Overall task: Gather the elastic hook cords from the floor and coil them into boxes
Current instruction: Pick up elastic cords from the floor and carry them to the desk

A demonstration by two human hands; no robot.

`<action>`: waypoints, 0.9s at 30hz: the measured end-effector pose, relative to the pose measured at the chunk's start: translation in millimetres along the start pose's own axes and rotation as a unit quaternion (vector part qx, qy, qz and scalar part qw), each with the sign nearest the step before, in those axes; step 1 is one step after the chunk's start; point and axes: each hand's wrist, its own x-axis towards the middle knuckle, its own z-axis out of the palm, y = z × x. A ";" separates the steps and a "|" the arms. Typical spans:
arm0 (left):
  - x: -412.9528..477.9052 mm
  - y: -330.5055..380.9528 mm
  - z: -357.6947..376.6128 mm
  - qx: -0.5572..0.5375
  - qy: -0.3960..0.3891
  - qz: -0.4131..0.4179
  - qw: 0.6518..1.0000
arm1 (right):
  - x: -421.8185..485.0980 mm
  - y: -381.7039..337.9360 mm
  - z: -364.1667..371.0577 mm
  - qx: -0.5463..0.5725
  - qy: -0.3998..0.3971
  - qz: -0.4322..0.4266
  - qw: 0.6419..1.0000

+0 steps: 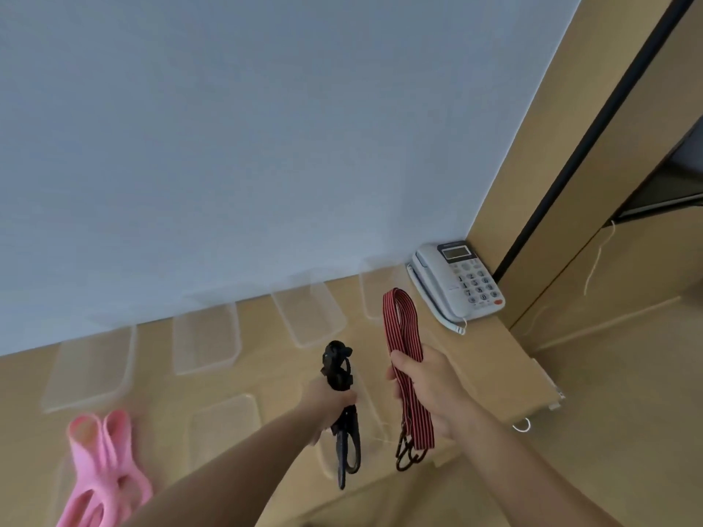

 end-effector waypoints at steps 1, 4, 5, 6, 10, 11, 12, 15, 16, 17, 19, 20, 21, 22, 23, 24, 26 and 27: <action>5.0 0.4 0.2 0.012 0.010 0.005 1.000 | 3.8 -0.9 -1.7 -0.003 -0.006 0.003 1.000; 15.5 -0.6 0.6 0.044 0.041 0.008 0.998 | 16.2 -3.0 -8.4 -0.008 -0.011 0.007 1.000; 17.9 -2.2 0.7 0.051 0.051 0.014 0.997 | 19.6 -3.4 -10.2 -0.008 -0.009 0.010 1.000; 20.4 -4.4 0.6 0.059 0.060 0.023 0.996 | 22.6 -3.6 -11.6 -0.006 -0.006 0.011 1.000; 23.6 -1.8 1.7 0.164 0.073 0.058 0.982 | 34.3 -4.4 -26.1 -0.009 0.052 0.026 0.998; 23.0 1.2 3.3 0.223 0.084 0.058 0.969 | 38.1 -5.1 -33.2 -0.011 0.067 0.029 0.997; 22.1 5.2 5.1 0.295 0.108 0.058 0.948 | 42.6 -6.7 -41.3 -0.016 0.073 0.032 0.997; 22.2 23.9 13.8 0.449 0.199 0.112 0.864 | 59.4 -11.0 -64.6 -0.050 0.069 0.044 0.995; 22.3 32.0 17.4 0.461 0.224 0.139 0.847 | 67.8 -11.0 -71.5 -0.061 0.066 0.050 0.995; 23.7 39.8 21.0 0.459 0.238 0.163 0.841 | 76.8 -12.2 -76.7 -0.074 0.067 0.053 0.994; 29.0 54.0 35.3 0.450 0.245 0.191 0.838 | 96.7 -11.5 -90.8 -0.109 0.058 0.062 0.990; 31.5 61.1 44.8 0.454 0.238 0.194 0.836 | 107.3 -10.4 -98.8 -0.128 0.042 0.064 0.989; 33.7 61.8 43.5 0.461 0.218 0.201 0.836 | 113.2 -6.1 -94.9 -0.137 0.039 0.067 0.987; 35.8 62.4 43.3 0.469 0.203 0.206 0.835 | 119.6 -2.5 -91.3 -0.143 0.040 0.069 0.986; 39.2 64.4 47.7 0.475 0.197 0.203 0.833 | 127.3 2.1 -92.1 -0.152 0.041 0.066 0.985; 43.0 68.1 55.0 0.475 0.194 0.192 0.836 | 134.9 6.4 -96.2 -0.168 0.037 0.064 0.983; 47.1 74.6 68.9 0.458 0.190 0.175 0.850 | 150.6 14.8 -103.3 -0.208 0.025 0.055 0.976; 48.5 75.2 74.4 0.448 0.189 0.171 0.857 | 156.5 18.5 -105.4 -0.233 0.019 0.053 0.971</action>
